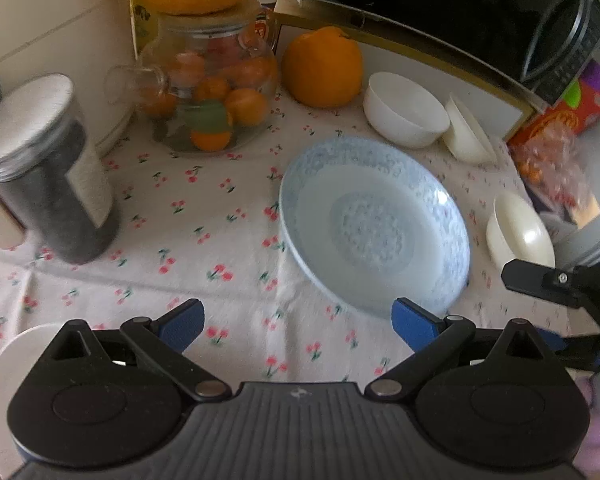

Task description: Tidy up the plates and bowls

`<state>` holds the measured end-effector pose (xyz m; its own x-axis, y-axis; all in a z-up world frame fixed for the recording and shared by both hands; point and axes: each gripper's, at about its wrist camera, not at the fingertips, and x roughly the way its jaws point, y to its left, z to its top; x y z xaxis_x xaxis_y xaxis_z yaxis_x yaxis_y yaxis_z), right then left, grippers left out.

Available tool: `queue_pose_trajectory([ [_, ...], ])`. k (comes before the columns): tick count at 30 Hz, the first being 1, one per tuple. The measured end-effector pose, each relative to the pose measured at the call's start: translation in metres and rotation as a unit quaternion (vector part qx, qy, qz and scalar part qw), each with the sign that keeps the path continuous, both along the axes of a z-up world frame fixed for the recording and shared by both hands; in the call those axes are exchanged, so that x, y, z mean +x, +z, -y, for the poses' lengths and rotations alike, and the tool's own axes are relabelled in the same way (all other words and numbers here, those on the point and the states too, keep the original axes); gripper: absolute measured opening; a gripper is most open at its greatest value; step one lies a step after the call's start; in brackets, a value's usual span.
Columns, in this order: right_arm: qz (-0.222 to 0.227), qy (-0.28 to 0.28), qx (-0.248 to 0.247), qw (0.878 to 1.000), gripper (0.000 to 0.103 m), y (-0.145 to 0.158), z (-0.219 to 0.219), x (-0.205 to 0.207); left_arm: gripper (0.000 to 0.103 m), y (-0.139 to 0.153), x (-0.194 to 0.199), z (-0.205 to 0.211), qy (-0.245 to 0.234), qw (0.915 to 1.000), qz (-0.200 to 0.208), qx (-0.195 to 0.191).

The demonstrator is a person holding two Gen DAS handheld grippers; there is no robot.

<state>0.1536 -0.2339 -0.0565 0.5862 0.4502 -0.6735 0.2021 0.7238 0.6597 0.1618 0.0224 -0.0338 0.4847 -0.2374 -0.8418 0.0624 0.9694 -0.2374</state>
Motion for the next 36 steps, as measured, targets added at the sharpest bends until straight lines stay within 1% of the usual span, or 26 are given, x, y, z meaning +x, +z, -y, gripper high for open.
queue_pose_trajectory([
  [2,0.006,-0.005,0.014,1.0,0.1,-0.004,-0.001,0.006,0.099,-0.003,0.007,-0.001,0.01,0.9997,0.003,-0.02],
  [4,0.008,-0.015,0.026,1.0,0.097,-0.009,-0.001,0.012,0.093,-0.005,0.012,-0.002,0.021,0.9987,0.017,-0.043],
  [5,0.007,-0.02,0.032,0.999,0.096,-0.013,0.0,0.015,0.09,-0.006,0.015,-0.001,0.025,0.9983,0.022,-0.047],
  [7,0.006,-0.029,0.047,0.998,0.088,-0.02,0.002,0.02,0.083,-0.009,0.02,-0.001,0.028,0.9974,0.032,-0.058],
  [8,0.006,-0.035,0.056,0.998,0.087,-0.024,0.003,0.022,0.077,-0.011,0.022,-0.001,0.029,0.9969,0.036,-0.064],
  [11,0.012,-0.056,0.084,0.995,0.077,-0.033,0.008,0.026,0.062,-0.019,0.03,-0.003,0.039,0.9954,0.037,-0.08],
  [12,0.013,-0.064,0.091,0.994,0.073,-0.036,0.01,0.027,0.057,-0.021,0.032,-0.005,0.044,0.9949,0.038,-0.082],
  [13,0.014,-0.073,0.098,0.992,0.068,-0.039,0.011,0.028,0.054,-0.025,0.034,-0.007,0.052,0.9943,0.038,-0.084],
  [14,0.015,-0.081,0.103,0.991,0.065,-0.041,0.012,0.029,0.05,-0.027,0.036,-0.009,0.059,0.9937,0.039,-0.088],
  [16,0.016,-0.091,0.113,0.989,0.054,-0.046,0.014,0.03,0.047,-0.031,0.039,-0.014,0.071,0.9914,0.037,-0.104],
  [19,0.018,-0.103,0.124,0.987,0.047,-0.052,0.014,0.032,0.043,-0.037,0.04,-0.019,0.085,0.9879,0.039,-0.123],
  [20,0.017,-0.106,0.123,0.987,0.045,-0.054,0.014,0.032,0.04,-0.037,0.04,-0.018,0.086,0.9875,0.045,-0.124],
  [21,0.014,-0.109,0.122,0.986,0.041,-0.056,0.013,0.033,0.036,-0.037,0.041,-0.018,0.086,0.9876,0.047,-0.123],
  [22,0.011,-0.111,0.122,0.986,0.036,-0.058,0.012,0.034,0.035,-0.037,0.041,-0.017,0.086,0.9874,0.049,-0.124],
  [24,0.004,-0.117,0.121,0.986,0.03,-0.063,0.01,0.035,0.029,-0.04,0.042,-0.016,0.086,0.9871,0.049,-0.126],
  [28,0.003,-0.122,0.114,0.986,0.02,-0.066,0.01,0.033,0.028,-0.04,0.04,-0.018,0.093,0.985,0.056,-0.135],
  [30,0.0,-0.116,0.101,0.988,0.014,-0.065,0.009,0.034,0.023,-0.042,0.04,-0.02,0.098,0.9824,0.053,-0.15],
  [32,0.001,-0.103,0.077,0.992,0.014,-0.059,0.006,0.036,0.022,-0.043,0.041,-0.022,0.103,0.9813,0.049,-0.155],
  [34,0.008,-0.091,0.058,0.994,0.013,-0.053,0.002,0.036,0.021,-0.04,0.037,-0.023,0.096,0.9832,0.052,-0.146],
  [36,0.014,-0.086,0.054,0.995,0.013,-0.049,0.002,0.035,0.021,-0.037,0.035,-0.02,0.085,0.986,0.057,-0.132],
])
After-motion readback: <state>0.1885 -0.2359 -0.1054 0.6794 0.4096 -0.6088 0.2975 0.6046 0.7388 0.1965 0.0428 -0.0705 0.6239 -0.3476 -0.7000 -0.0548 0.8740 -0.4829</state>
